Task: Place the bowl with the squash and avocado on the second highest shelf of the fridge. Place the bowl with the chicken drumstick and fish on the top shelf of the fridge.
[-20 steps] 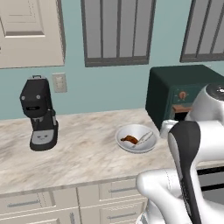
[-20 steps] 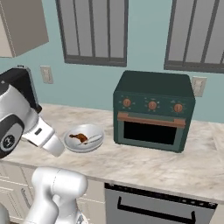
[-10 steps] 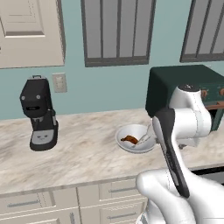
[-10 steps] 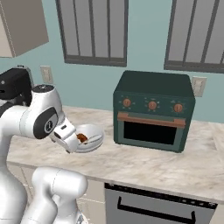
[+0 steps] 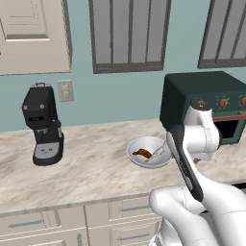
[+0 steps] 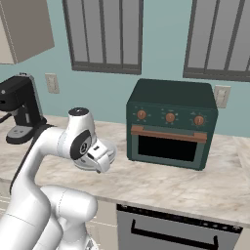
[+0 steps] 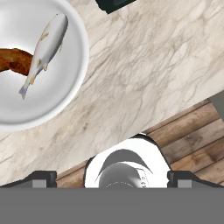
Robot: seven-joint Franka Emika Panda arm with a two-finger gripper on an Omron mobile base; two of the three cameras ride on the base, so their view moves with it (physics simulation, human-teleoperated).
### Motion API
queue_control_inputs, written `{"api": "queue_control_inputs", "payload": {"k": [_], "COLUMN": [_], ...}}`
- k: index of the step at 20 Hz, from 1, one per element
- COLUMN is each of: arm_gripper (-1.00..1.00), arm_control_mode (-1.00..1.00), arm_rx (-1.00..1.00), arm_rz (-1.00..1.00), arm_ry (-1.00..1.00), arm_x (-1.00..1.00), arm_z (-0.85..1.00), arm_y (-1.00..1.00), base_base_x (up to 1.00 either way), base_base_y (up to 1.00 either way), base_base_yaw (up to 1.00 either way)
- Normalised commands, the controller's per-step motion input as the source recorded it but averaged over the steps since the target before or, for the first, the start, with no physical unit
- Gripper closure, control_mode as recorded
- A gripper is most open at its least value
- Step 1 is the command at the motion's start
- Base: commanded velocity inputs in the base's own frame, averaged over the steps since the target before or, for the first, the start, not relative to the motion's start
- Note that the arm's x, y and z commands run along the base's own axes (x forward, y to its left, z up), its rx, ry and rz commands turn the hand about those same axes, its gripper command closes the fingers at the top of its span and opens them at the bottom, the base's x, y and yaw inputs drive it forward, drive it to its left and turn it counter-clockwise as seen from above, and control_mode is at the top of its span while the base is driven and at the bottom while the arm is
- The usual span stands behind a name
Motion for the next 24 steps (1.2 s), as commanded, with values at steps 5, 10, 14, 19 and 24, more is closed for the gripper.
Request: {"api": "queue_control_inputs", "payload": {"k": [5,10,14,19,24], "arm_gripper": [-1.00,-1.00,-1.00,-1.00,-1.00], "arm_control_mode": [-1.00,-1.00,-1.00,-1.00,-1.00], "arm_rx": [0.00,0.00,0.00,0.00,0.00], "arm_rz": [0.00,0.00,0.00,-0.01,-0.02], "arm_ry": [0.00,0.02,0.04,0.00,0.00], "arm_x": [0.37,0.22,0.20,0.26,0.33], "arm_z": [-0.25,-0.36,-0.34,-0.11,-0.26], "arm_y": [0.04,0.07,0.14,0.22,0.13], "base_base_x": [0.00,0.00,0.00,0.00,0.00], "base_base_y": [0.00,0.00,0.00,0.00,0.00], "base_base_yaw": [0.00,0.00,0.00,0.00,0.00]}}
